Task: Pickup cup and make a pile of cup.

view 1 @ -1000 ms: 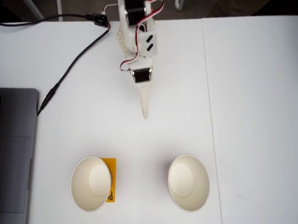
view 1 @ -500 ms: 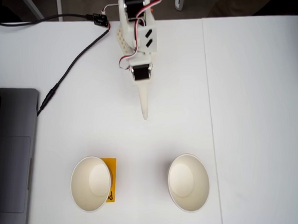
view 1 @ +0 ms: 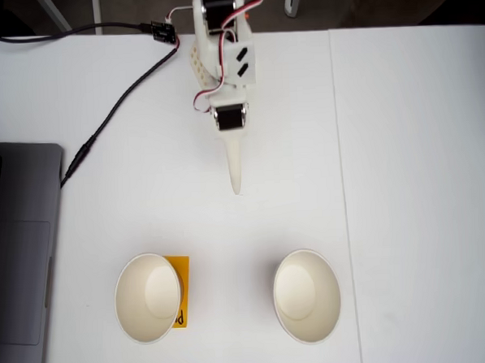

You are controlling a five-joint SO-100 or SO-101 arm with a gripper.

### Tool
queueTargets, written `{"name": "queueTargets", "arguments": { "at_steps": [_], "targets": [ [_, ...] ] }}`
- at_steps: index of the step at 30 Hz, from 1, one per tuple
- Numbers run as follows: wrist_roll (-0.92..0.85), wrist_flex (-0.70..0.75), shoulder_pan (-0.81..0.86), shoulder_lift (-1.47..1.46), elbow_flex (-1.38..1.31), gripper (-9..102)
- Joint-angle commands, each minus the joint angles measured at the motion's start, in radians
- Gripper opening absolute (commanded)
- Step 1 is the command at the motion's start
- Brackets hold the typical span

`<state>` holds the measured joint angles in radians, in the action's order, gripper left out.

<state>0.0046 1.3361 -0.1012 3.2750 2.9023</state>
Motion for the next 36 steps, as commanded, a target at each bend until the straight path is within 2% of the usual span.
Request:
{"name": "queueTargets", "arguments": {
  "at_steps": [1, 36],
  "targets": [
    [0.009, -0.008, -0.011, 0.006, -0.009, 30],
    [0.011, -0.008, -0.014, 0.009, -0.006, 31]
  ]
}}
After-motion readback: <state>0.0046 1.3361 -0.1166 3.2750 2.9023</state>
